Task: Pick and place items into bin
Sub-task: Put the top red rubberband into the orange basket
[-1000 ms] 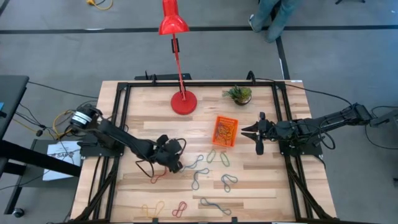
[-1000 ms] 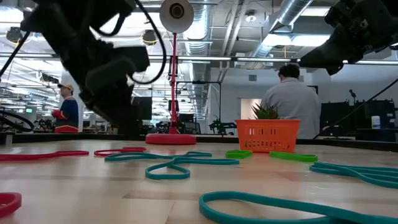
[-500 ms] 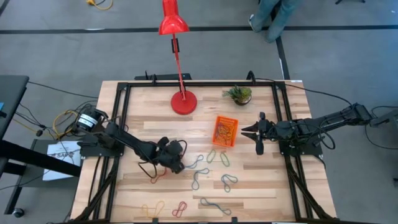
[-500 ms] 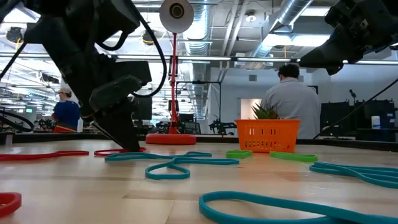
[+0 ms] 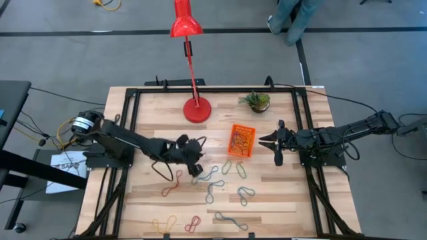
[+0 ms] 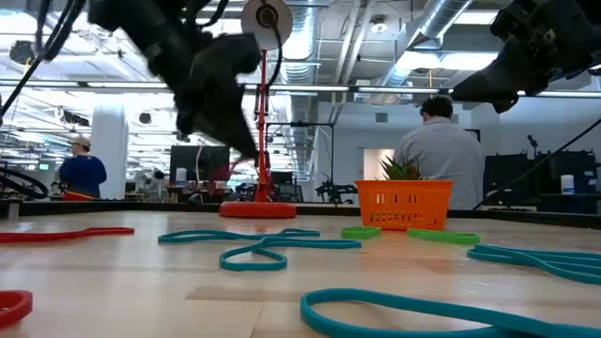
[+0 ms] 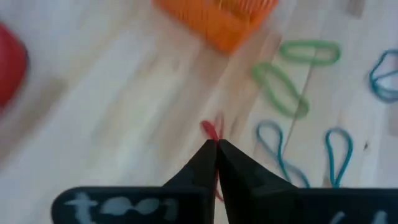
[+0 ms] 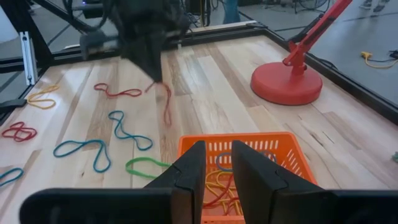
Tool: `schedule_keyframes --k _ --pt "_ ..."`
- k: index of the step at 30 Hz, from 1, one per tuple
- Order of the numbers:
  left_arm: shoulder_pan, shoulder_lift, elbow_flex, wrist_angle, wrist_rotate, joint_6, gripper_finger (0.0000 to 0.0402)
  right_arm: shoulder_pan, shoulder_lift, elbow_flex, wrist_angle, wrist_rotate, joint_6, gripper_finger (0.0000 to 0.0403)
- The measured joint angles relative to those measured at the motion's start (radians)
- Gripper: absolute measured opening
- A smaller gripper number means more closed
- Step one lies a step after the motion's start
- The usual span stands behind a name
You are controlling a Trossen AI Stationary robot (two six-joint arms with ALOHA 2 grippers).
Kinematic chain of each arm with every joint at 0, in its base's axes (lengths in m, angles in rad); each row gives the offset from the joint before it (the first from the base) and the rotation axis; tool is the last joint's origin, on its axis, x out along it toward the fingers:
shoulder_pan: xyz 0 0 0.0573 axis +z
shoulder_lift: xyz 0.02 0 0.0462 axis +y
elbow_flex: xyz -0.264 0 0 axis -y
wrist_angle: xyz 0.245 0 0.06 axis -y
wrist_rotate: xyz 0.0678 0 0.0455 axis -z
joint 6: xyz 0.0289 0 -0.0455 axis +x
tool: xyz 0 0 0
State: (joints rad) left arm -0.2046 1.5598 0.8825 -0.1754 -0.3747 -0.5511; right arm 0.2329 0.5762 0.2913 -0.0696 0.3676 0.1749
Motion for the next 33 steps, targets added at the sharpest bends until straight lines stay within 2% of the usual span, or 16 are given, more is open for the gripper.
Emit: schedule_keyframes --k 5,9,14,18,26,33 --pt "0.066 -0.01 0.105 0.015 0.039 0.171 0.0 0.0 0.0 0.0 0.001 0.0 0.0 0.007" --pt "0.119 0.027 0.167 0.059 0.091 0.29 0.0 0.0 0.0 0.0 0.003 0.0 0.0 0.007" --pt "0.182 0.091 0.211 0.174 0.207 0.393 0.0 0.0 0.0 0.0 0.002 0.0 0.0 0.007" --pt "0.224 0.16 0.244 0.247 0.282 0.426 0.0 0.0 0.0 0.0 0.002 0.0 0.0 0.007" --pt "0.269 0.342 0.339 0.381 0.353 0.467 0.0 0.0 0.0 0.0 0.002 0.0 -0.001 0.007" --pt "0.285 0.483 0.48 0.354 0.38 0.47 0.0 0.0 0.0 0.0 0.0 0.0 -0.001 0.007"
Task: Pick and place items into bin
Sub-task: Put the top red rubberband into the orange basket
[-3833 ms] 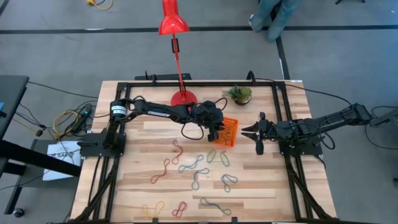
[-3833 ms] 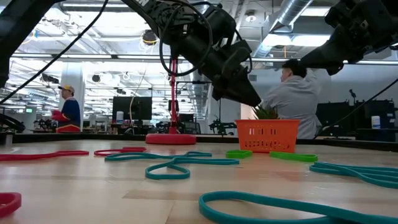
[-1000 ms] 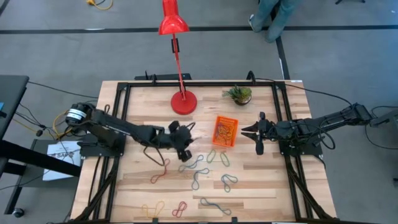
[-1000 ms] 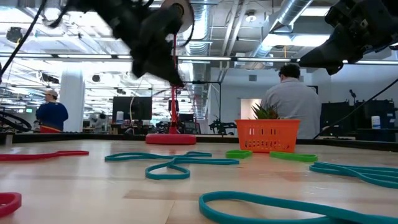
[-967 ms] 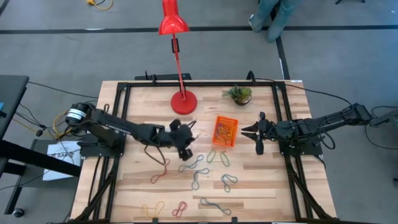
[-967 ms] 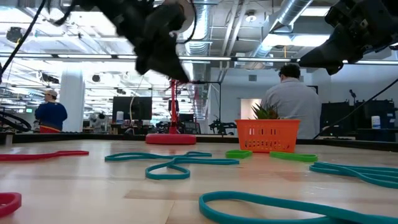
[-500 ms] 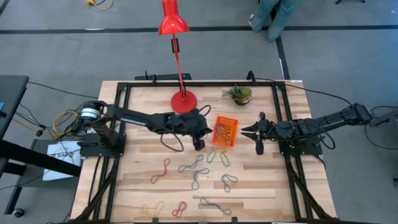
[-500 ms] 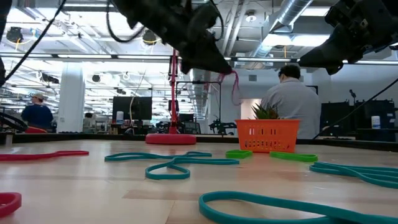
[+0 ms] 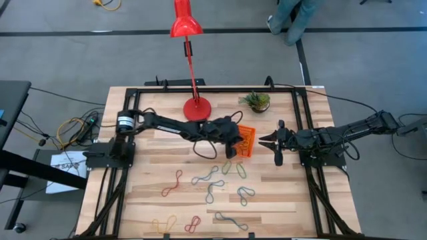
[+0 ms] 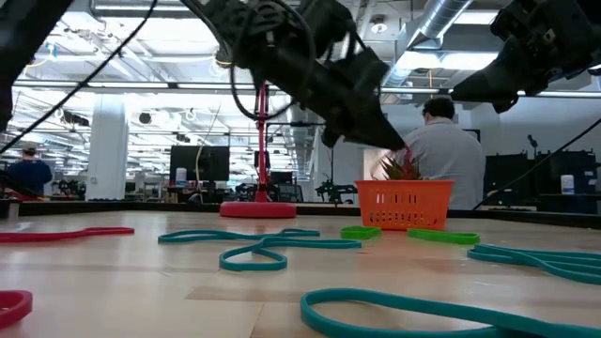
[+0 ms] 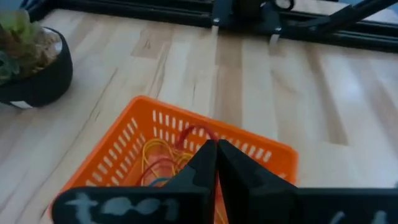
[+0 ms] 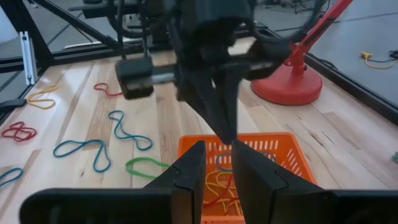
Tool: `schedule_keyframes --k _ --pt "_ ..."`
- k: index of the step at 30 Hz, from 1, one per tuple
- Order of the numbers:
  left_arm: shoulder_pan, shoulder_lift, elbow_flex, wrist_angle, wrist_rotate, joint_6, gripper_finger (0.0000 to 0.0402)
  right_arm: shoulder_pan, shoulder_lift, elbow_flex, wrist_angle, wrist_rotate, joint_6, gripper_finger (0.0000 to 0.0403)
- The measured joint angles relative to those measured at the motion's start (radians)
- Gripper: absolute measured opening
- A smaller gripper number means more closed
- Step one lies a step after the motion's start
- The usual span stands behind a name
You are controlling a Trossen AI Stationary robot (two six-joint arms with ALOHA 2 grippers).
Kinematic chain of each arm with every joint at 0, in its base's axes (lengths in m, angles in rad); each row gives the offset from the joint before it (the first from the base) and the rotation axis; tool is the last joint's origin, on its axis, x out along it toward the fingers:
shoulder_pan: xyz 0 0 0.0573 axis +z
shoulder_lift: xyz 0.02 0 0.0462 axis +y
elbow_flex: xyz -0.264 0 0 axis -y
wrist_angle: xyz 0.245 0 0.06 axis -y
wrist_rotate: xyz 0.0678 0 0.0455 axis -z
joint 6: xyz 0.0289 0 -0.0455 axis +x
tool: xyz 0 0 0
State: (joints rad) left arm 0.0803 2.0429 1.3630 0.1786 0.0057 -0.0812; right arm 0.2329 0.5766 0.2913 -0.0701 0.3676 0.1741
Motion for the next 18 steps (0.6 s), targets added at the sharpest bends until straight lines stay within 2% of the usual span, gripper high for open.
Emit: schedule_keyframes --k 4,8,18 --pt "0.012 0.05 0.059 -0.055 -0.001 0.0 0.0003 0.0 0.0 0.0 -0.001 0.0 0.0 0.007" --pt "0.021 0.056 0.068 -0.075 -0.002 0.005 0.0014 0.0 0.0 0.0 -0.004 0.0 0.0 0.007" --pt "0.022 0.055 0.068 -0.093 0.016 0.04 0.0082 0.0 0.0 0.0 -0.004 0.0 0.0 0.007"
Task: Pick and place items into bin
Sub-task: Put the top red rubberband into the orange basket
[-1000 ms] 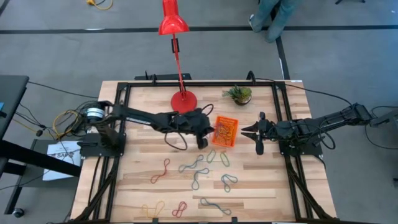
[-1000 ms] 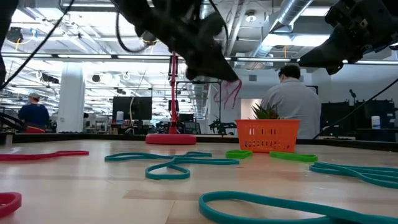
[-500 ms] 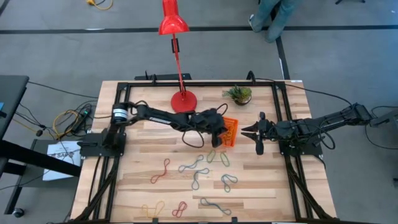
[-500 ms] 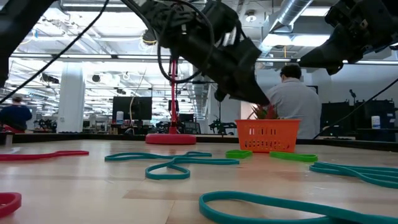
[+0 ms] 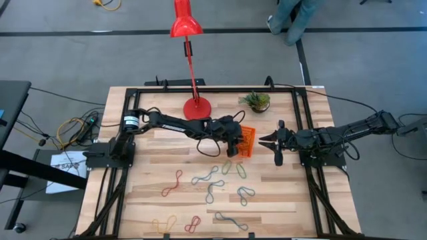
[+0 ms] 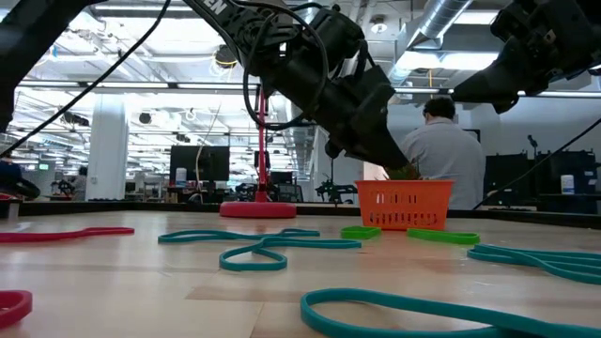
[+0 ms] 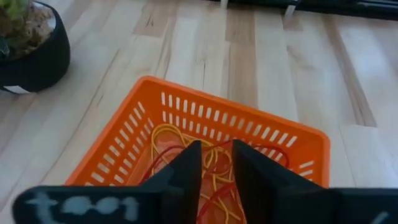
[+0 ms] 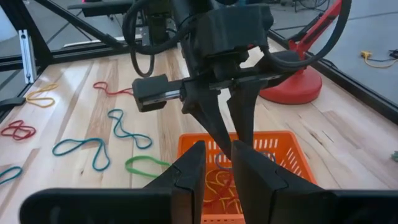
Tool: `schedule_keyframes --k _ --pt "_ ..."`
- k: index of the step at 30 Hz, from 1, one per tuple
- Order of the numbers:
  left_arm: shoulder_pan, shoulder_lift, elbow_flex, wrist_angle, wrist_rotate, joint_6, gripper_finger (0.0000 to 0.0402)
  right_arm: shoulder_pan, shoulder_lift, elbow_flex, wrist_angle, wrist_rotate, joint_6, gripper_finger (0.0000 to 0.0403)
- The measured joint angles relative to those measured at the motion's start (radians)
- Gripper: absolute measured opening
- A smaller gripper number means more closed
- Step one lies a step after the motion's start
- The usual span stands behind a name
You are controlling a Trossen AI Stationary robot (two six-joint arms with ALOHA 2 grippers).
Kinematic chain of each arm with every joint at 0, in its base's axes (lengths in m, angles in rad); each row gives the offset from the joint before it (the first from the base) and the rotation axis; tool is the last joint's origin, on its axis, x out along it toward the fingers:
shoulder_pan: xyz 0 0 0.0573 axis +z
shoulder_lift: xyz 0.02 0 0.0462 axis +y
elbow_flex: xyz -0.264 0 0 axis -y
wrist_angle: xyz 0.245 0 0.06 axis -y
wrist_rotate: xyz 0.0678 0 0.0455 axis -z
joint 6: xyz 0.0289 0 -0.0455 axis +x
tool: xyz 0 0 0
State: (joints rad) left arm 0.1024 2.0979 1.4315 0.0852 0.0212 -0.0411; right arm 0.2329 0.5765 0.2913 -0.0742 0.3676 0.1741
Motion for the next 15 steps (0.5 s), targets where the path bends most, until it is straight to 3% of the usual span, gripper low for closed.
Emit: schedule_keyframes --k 10,15 --pt "0.0 -0.002 0.0 0.003 0.004 -0.002 0.0103 0.0 0.0 0.0 0.0 0.0 0.0 0.007" --pt "-0.002 -0.042 -0.001 -0.041 0.105 -0.004 0.0103 0.0 0.0 0.0 -0.001 0.0 0.0 0.007"
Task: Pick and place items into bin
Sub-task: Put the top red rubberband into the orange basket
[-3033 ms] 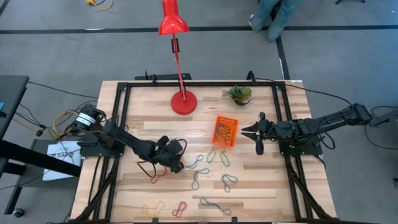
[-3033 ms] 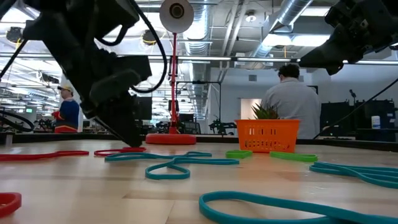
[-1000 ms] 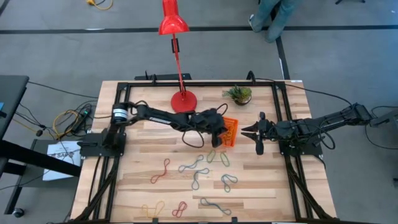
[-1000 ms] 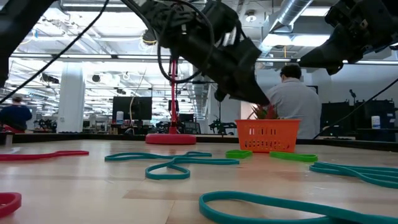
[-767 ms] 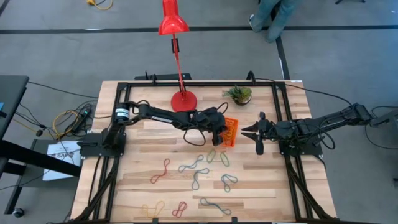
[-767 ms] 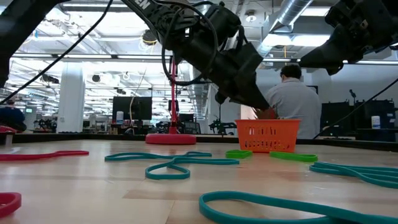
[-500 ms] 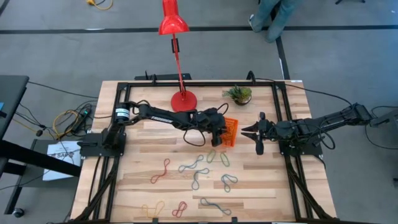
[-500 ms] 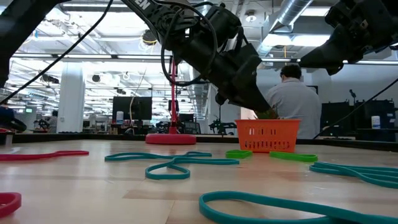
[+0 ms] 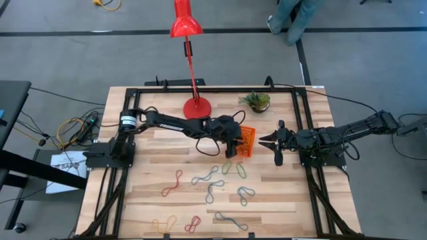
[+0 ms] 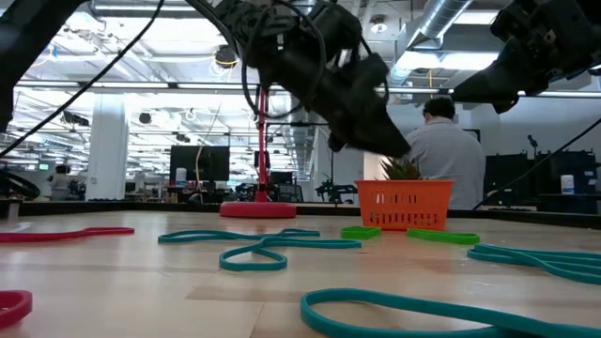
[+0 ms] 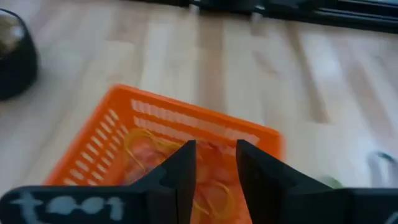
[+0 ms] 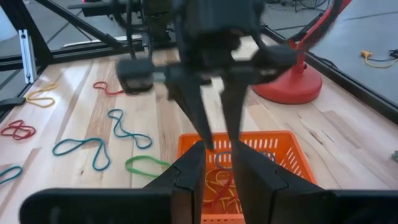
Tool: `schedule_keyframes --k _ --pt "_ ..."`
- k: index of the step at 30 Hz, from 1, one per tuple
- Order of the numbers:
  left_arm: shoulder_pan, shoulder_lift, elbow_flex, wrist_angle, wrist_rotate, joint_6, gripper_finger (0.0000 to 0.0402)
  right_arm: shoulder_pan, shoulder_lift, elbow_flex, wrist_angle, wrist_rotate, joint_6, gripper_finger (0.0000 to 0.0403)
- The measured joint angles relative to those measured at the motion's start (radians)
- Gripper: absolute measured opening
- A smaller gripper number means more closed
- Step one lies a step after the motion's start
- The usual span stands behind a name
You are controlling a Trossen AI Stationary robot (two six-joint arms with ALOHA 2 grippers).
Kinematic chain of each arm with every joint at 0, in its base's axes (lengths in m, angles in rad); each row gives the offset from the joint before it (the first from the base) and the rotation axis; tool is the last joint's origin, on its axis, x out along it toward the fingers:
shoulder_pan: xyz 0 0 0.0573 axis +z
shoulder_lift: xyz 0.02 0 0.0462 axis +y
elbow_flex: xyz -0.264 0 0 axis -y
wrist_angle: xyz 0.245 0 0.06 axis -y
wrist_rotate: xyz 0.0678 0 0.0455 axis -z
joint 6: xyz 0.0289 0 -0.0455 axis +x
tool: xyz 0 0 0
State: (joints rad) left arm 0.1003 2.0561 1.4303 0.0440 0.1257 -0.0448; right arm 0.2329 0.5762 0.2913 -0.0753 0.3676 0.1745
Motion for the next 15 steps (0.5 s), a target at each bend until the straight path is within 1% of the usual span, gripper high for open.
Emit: schedule_keyframes --k 2,5,9,11,14,15 --pt "-0.001 -0.032 0.0 -0.037 0.029 0.0 0.0103 0.0 0.0 0.0 0.0 0.0 0.0 0.007" --pt "-0.007 -0.092 0.0 -0.128 0.03 0.007 0.0103 0.0 0.0 0.0 -0.001 0.0 0.0 0.007" --pt "-0.024 -0.187 0.0 -0.281 0.012 0.045 0.0103 0.0 0.0 0.0 -0.001 0.0 0.001 0.007" --pt "-0.038 -0.233 0.0 -0.387 -0.002 0.063 0.0103 0.0 0.0 0.0 -0.003 0.0 0.001 0.007" --pt "-0.061 -0.306 -0.004 -0.534 -0.044 0.08 0.0103 0.0 0.012 0.0 -0.003 0.0 0.001 0.007" --pt "-0.07 -0.332 -0.01 -0.561 -0.064 0.077 0.0103 0.0 0.019 0.0 -0.002 0.0 0.001 0.007"
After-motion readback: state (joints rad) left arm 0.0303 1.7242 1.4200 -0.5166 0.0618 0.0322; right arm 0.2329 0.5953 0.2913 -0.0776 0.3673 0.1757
